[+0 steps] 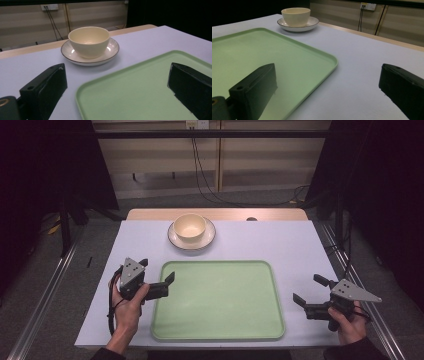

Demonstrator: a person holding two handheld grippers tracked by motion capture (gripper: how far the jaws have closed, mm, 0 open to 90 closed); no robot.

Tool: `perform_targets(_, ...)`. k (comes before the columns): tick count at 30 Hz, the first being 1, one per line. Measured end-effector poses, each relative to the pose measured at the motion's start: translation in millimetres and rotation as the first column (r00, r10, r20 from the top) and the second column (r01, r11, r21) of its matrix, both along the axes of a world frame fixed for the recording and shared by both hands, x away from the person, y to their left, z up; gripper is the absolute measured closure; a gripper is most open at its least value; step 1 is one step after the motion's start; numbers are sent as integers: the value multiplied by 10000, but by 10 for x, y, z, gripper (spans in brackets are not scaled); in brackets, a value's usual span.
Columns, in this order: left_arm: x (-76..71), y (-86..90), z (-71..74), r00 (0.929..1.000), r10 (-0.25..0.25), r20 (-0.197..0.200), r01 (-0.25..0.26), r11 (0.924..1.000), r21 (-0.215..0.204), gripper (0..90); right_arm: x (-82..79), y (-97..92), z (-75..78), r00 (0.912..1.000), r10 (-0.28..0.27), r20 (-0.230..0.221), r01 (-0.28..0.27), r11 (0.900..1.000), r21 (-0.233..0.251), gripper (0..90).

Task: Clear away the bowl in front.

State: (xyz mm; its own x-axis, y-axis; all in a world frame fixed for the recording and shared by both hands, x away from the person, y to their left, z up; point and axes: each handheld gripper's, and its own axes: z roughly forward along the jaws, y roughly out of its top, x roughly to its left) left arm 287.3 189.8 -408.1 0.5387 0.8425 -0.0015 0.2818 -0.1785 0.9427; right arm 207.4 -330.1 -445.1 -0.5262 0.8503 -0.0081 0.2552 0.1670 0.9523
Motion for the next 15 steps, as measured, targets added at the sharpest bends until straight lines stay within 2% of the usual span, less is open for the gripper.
perform_targets(2, 58, 1, -13, 10000, -78, -55, 79, 9998, 171, 27, 1, 2, -1, 10000, -12, -15, 12, 10000, 6, 13)
perform_targets(7, 188, -51, -44, 9987, -260, -444, 261, 9997, 26, 25, 0, 2, -1, 10000, -16, 11, 16, 10000, -6, 13)
perform_targets(9, 227, -80, -40, 9981, -378, -481, 391, 9989, 266, 26, 0, 3, -4, 10000, 13, 16, -13, 10000, -16, 13)
perform_targets(11, 263, -113, -29, 9976, -442, -541, 455, 9987, 222, 27, 0, 4, -3, 10000, 15, 28, -15, 10000, -9, 13)
perform_targets(12, 286, -126, -27, 9973, -555, -487, 559, 9984, 69, 28, 0, 3, -3, 10000, 36, 60, -36, 10000, -14, 13)
perform_targets(15, 328, -147, -17, 9970, -557, -539, 570, 9981, 218, 28, 0, 3, -3, 10000, 23, 68, -23, 10000, -17, 13)
